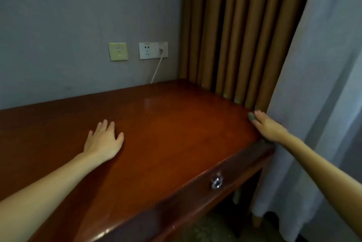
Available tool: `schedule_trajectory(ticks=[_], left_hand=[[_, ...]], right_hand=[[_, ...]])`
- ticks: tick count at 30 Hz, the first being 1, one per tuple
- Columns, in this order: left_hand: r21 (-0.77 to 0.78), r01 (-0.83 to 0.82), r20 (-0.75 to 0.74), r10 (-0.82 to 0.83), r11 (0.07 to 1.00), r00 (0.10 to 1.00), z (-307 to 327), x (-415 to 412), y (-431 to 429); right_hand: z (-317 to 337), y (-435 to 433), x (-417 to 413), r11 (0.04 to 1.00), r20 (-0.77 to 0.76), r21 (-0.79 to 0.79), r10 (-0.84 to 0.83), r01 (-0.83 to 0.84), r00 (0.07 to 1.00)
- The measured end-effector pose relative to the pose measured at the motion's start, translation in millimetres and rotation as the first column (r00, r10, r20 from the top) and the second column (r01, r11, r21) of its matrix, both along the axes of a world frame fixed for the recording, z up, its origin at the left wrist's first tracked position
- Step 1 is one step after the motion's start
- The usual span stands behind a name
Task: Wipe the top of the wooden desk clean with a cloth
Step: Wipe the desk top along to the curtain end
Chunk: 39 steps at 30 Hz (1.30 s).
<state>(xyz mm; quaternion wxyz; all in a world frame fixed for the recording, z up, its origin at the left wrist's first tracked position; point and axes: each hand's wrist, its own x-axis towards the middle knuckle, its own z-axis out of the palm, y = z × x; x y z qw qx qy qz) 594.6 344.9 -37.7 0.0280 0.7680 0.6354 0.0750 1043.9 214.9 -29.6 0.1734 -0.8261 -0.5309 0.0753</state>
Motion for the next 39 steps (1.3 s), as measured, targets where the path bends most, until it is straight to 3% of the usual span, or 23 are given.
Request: schedule_trajectory(ticks=[7,12,17,21,24,26,29,32,36,39], left_hand=[[-0.068,0.006,-0.051,-0.01,0.998,0.999,1,-5,71],[-0.07,-0.023,-0.067,0.018,0.997,0.998,-6,1,93],[-0.059,-0.018,-0.07,0.014,0.998,0.997,-7,0,96],[-0.061,0.004,-0.052,-0.007,0.998,0.999,-7,-4,94],[-0.058,0.008,-0.045,-0.01,0.998,0.999,-6,-4,91],[-0.052,0.005,-0.037,-0.007,0.999,0.999,-7,-3,90],[-0.038,0.005,-0.021,-0.006,0.999,1.0,-6,-2,88],[-0.031,0.0,-0.015,0.0,1.0,1.0,-5,1,86],[-0.021,-0.006,-0.001,0.006,1.0,1.0,-6,2,88],[-0.019,-0.011,0.001,0.011,1.0,1.0,-7,2,87]], right_hand=[[8,64,30,0.981,-0.035,-0.077,-0.18,0.177,0.983],[1,143,-3,0.984,0.023,-0.03,-0.178,0.178,0.984],[5,186,-140,0.989,0.069,-0.044,0.146,-0.144,0.987],[3,141,-232,0.841,0.132,-0.061,0.54,-0.537,0.831],[0,88,-217,0.736,0.104,-0.039,0.676,-0.676,0.73],[-1,75,-173,0.811,0.065,-0.015,0.585,-0.585,0.809],[4,76,-84,0.97,-0.035,-0.004,0.241,-0.242,0.97],[7,99,-13,0.998,-0.023,-0.014,-0.059,0.059,0.998],[3,170,-23,0.989,0.023,-0.025,-0.142,0.143,0.99],[4,217,-94,1.0,0.05,0.002,-0.014,0.014,0.999]])
